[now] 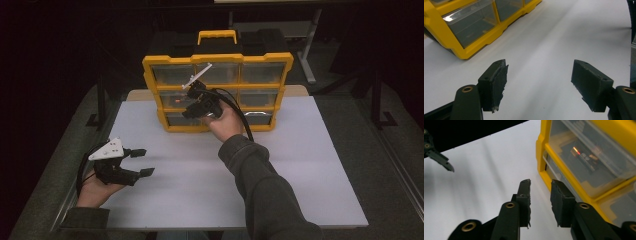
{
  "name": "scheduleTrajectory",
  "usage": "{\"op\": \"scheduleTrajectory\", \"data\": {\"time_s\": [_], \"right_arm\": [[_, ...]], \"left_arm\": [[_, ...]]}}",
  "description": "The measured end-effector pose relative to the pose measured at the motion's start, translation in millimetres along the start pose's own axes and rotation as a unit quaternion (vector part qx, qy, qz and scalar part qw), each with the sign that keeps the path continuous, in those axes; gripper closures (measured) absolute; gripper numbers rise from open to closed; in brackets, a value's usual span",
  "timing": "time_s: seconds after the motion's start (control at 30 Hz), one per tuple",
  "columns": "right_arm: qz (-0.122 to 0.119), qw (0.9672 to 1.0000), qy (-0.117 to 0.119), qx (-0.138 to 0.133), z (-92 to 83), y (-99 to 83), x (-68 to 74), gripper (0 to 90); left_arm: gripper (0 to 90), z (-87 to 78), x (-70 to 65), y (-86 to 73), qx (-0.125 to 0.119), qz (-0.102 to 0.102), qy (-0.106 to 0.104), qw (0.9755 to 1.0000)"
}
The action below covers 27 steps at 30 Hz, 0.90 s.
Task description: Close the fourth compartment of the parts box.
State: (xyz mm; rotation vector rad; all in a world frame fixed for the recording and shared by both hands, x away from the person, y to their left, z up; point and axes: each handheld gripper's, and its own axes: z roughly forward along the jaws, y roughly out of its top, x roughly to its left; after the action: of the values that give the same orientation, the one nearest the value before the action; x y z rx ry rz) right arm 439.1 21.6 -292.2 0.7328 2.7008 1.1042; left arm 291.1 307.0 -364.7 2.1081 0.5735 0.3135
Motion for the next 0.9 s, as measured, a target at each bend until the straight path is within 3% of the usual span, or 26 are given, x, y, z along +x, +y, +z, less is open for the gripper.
{"op": "scheduleTrajectory", "data": {"time_s": [0.47, 0.9], "right_arm": [[0.043, 0.9986, 0.023, -0.019, -9.1, -31.5, -8.5, 60.0], [0.060, 0.9971, 0.022, -0.042, -30.9, -56.0, -14.4, 55.3]], "left_arm": [[27.7, 2.8, 0.4, -3.1, -0.003, -0.014, 0.002, 0.9999], [27.3, 8.1, 0.0, -1.6, 0.002, -0.015, 0.002, 0.9999]]}}
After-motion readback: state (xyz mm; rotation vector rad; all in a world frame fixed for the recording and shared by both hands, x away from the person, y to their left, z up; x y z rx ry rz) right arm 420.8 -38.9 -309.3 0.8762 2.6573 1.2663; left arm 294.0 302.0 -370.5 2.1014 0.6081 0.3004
